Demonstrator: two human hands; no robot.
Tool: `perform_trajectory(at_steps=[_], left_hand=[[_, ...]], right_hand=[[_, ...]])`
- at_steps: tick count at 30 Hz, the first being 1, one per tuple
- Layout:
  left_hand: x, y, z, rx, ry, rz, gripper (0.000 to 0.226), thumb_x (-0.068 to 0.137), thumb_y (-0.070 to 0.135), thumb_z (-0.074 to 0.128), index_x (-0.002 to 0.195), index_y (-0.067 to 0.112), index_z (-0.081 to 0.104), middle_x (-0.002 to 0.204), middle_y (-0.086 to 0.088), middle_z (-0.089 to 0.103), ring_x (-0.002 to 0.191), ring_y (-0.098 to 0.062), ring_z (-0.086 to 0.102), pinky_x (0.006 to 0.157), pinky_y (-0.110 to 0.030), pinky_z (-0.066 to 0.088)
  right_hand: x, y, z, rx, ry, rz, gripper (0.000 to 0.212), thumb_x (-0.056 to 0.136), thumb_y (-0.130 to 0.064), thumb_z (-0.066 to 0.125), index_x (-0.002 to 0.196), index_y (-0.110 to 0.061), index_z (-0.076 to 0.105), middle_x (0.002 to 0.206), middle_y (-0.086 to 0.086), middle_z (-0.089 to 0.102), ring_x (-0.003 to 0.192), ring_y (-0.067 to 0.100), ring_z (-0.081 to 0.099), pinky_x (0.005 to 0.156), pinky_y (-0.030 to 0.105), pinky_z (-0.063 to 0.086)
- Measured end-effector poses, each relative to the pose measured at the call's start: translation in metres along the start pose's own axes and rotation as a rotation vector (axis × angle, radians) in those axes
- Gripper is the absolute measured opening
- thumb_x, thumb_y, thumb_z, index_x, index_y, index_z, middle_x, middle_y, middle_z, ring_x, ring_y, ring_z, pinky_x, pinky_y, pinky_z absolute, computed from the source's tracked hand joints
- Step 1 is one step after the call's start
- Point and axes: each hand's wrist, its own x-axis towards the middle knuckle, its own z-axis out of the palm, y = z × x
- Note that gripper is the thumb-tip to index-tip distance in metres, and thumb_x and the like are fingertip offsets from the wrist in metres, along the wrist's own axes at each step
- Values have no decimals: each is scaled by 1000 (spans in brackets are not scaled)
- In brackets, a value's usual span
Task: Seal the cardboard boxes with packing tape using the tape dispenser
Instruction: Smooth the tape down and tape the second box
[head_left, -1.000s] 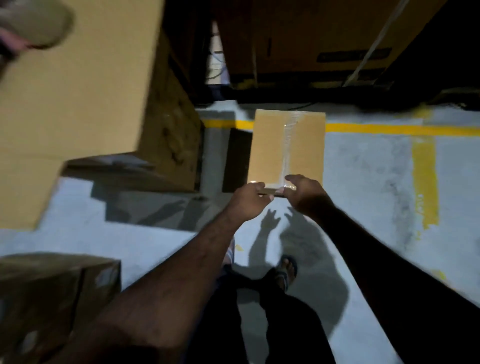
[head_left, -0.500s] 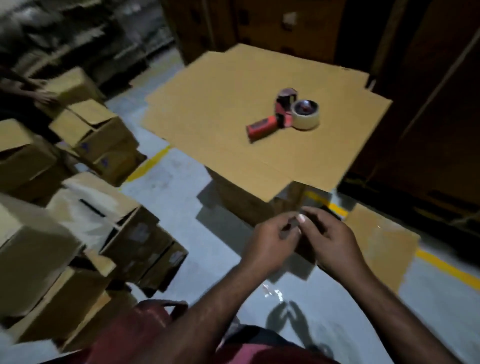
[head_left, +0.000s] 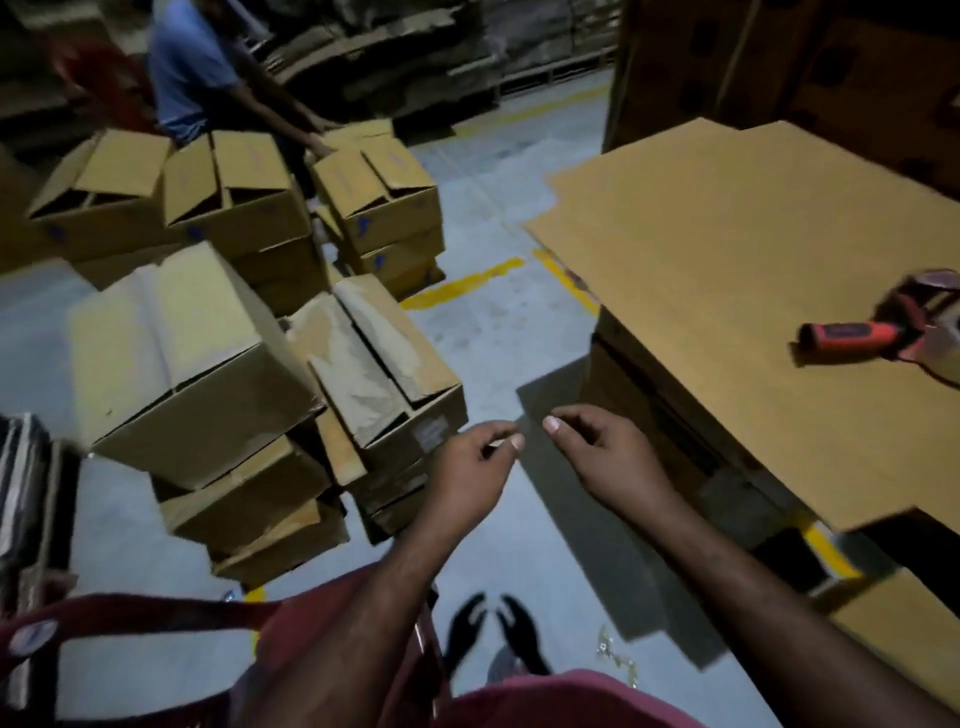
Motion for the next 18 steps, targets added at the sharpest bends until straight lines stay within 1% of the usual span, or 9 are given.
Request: perform_trajectory(at_steps=[2, 4, 5, 7, 8, 10, 13, 15, 18], left_hand=[[13, -11, -22, 18, 70, -23, 23, 96, 28, 67, 115, 18, 74, 103, 7, 74, 89, -1, 67, 86, -26, 55], [31, -24, -46, 9, 129, -84, 21, 97, 26, 66, 115, 16, 73, 102, 1, 73, 78, 8, 64, 70, -16, 52], [42, -31, -55, 13, 161, -117, 21, 98, 25, 65, 115, 16, 73, 104, 1, 73, 81, 7, 65, 69, -15, 50], [63, -46, -69, 35, 235, -173, 24, 97, 29, 65, 117, 17, 74, 112, 3, 73, 101, -7, 66, 82, -24, 51], [74, -55, -75, 30, 271, -200, 26, 96, 31, 65, 117, 17, 74, 116, 3, 72, 107, -13, 65, 89, -29, 52], [96, -70, -84, 16, 311, -278, 30, 96, 34, 66, 120, 18, 73, 123, 1, 70, 113, -17, 63, 97, -35, 52], [127, -90, -92, 42, 335, -375, 37, 95, 36, 67, 126, 16, 69, 133, -3, 65, 121, -22, 60, 102, -43, 51], [147, -105, -92, 79, 335, -443, 43, 94, 34, 68, 131, 12, 65, 137, -4, 62, 124, -24, 59, 106, -41, 47], [174, -142, -89, 83, 287, -575, 53, 86, 37, 74, 130, 10, 62, 133, -6, 61, 120, -25, 61, 102, -41, 50]], right_hand=[[22, -11, 23, -27, -48, -9, 26, 92, -41, 63, 106, -20, 73, 99, -9, 72, 95, 5, 66, 84, 25, 50], [50, -20, 51, -59, -102, -22, 23, 92, -40, 63, 100, -21, 73, 95, -9, 73, 91, 6, 66, 83, 28, 51], [63, -23, 62, -71, -126, -27, 21, 92, -39, 64, 97, -20, 73, 93, -9, 73, 90, 8, 66, 84, 29, 52], [92, -24, 84, -95, -176, -27, 20, 91, -37, 64, 95, -19, 73, 90, -6, 73, 89, 12, 67, 83, 32, 52], [107, -24, 94, -111, -200, -19, 21, 91, -37, 64, 95, -19, 73, 88, -5, 73, 87, 15, 67, 82, 33, 53], [138, -17, 114, -146, -252, -2, 24, 90, -38, 65, 97, -18, 73, 86, -3, 73, 86, 19, 67, 80, 34, 53], [185, -2, 142, -171, -335, 43, 31, 90, -38, 66, 109, -15, 72, 100, 2, 73, 99, 22, 66, 85, 30, 50], [214, 8, 155, -227, -390, 98, 40, 91, -39, 65, 122, -14, 66, 112, 4, 70, 108, 22, 62, 87, 26, 45], [255, 29, 175, -291, -440, 171, 50, 90, -39, 65, 131, -13, 58, 122, 7, 67, 112, 24, 60, 87, 25, 43]])
